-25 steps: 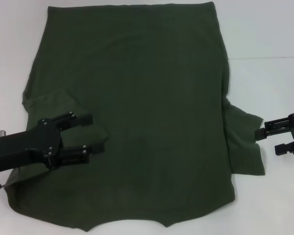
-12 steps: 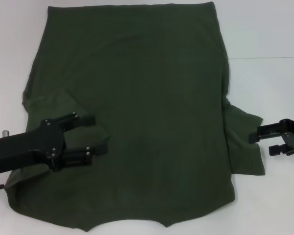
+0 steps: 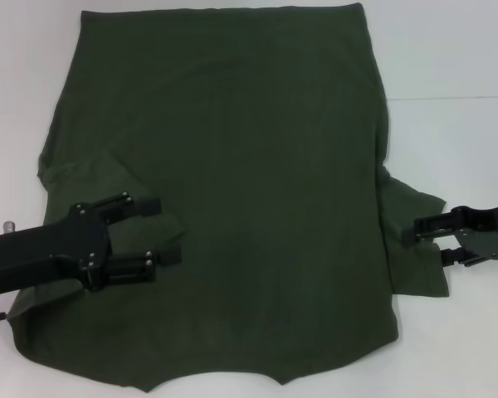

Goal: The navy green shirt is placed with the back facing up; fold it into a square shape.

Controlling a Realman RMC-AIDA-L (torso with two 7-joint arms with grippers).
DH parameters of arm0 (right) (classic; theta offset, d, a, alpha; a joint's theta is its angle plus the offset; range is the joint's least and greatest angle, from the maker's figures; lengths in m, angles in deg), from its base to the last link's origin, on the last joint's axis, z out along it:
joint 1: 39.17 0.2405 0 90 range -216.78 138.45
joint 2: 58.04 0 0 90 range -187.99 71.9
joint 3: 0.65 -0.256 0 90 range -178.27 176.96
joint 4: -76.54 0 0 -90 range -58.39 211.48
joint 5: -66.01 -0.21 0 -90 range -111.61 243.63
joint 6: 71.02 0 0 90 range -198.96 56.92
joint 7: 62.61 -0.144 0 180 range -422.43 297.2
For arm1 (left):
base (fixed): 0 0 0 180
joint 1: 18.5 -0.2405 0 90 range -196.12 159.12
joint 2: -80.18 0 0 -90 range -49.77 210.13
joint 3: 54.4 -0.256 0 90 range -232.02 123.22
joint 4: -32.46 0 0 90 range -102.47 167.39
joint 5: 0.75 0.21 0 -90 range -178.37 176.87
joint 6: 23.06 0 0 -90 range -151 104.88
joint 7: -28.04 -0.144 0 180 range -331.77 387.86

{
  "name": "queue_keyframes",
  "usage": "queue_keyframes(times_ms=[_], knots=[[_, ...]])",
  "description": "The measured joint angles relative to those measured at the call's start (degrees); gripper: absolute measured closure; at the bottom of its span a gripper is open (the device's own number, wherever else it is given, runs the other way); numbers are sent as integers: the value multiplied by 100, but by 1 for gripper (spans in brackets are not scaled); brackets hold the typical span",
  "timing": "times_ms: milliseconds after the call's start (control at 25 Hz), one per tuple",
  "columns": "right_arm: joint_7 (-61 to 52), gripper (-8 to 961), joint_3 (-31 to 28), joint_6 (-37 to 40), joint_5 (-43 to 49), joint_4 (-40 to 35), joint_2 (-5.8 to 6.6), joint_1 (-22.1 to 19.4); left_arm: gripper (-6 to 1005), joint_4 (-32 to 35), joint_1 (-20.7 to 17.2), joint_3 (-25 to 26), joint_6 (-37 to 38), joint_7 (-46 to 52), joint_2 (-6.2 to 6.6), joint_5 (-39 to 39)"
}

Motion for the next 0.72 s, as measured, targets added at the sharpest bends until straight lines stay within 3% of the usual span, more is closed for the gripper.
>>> queue_keyframes(times_ms=[400, 720], knots=[[85, 56, 35, -245, -15, 43, -135, 21, 79, 0, 1, 0, -9, -25, 11, 0], [112, 56, -4, -248, -29, 29, -145, 19, 79, 0, 28, 0, -17, -31, 12, 0]])
